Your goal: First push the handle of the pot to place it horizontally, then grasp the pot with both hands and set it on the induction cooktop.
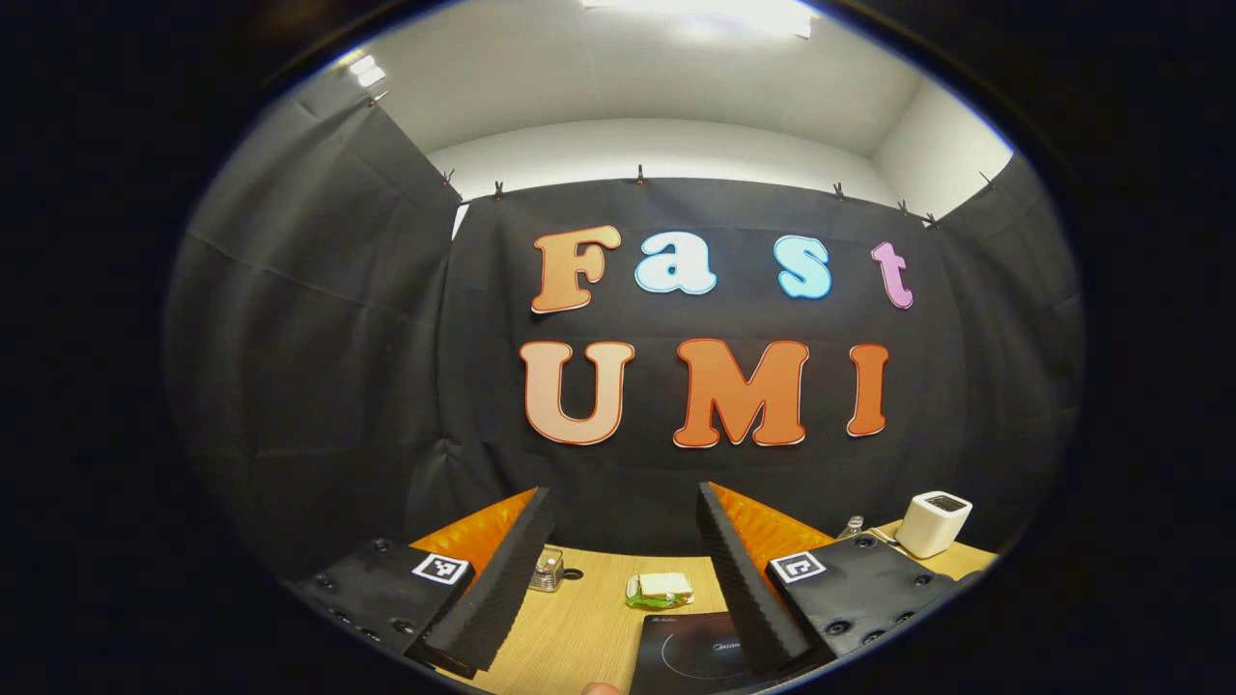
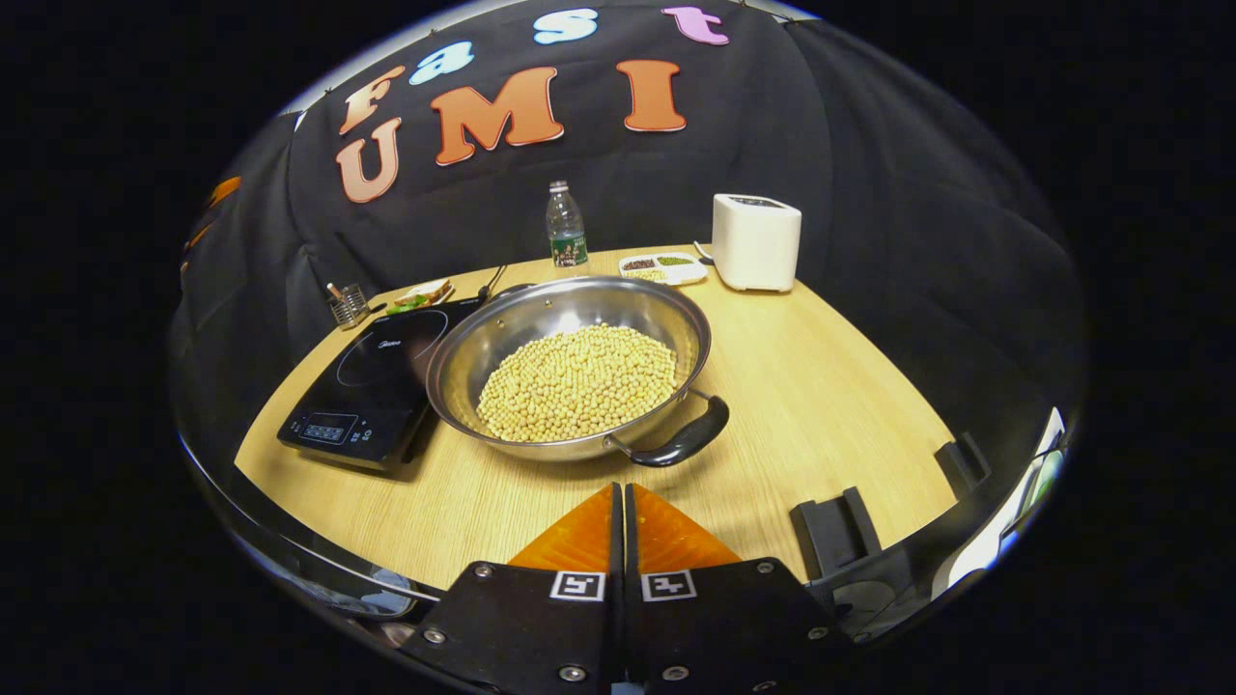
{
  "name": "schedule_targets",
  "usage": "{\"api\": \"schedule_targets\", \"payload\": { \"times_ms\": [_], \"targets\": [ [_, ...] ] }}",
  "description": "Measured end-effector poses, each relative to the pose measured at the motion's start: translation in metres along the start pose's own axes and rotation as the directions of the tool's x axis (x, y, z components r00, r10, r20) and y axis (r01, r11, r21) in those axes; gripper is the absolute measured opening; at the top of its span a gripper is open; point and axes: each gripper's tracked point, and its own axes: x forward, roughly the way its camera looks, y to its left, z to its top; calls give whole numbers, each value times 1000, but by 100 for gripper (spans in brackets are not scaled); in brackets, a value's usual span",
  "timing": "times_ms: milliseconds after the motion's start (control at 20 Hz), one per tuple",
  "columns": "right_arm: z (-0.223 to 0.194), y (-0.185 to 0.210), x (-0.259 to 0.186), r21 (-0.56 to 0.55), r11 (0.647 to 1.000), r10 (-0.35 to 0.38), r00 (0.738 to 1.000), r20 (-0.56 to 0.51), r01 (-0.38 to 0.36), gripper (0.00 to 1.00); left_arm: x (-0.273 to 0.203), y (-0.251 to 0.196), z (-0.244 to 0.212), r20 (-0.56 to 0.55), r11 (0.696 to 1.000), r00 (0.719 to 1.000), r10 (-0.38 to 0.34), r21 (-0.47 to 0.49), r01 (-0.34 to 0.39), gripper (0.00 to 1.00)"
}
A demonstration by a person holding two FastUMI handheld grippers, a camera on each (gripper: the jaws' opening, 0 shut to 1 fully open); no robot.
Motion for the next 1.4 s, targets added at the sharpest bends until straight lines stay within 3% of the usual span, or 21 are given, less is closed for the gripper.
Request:
{"api": "schedule_targets", "payload": {
  "times_ms": [300, 400, 550, 950, 1400],
  "targets": [
    [-19, 8, 26, 20, 1000, 9, 997, -81, -7, 0, 11, -6, -27, -35, 999, 999, -22, -36, 21, 99],
    [-19, 4, 33, 28, 1000, -3, 996, -93, 6, 0, 15, 2, -30, -33, 1000, 999, 1, -21, -2, 98],
    [-15, 3, 43, 81, 997, -3, 995, -99, 11, 0, 16, 7, -28, -18, 1000, 1000, 24, -6, -24, 98],
    [2, -9, 52, 213, 977, 1, 997, -79, 16, 0, 11, -4, -29, -2, 1000, 1000, -7, -26, 7, 97],
    [9, -38, 64, 268, 962, -31, 996, -85, 53, 0, 7, -21, -43, -29, 999, 999, -40, -24, 39, 97]
  ]
}}
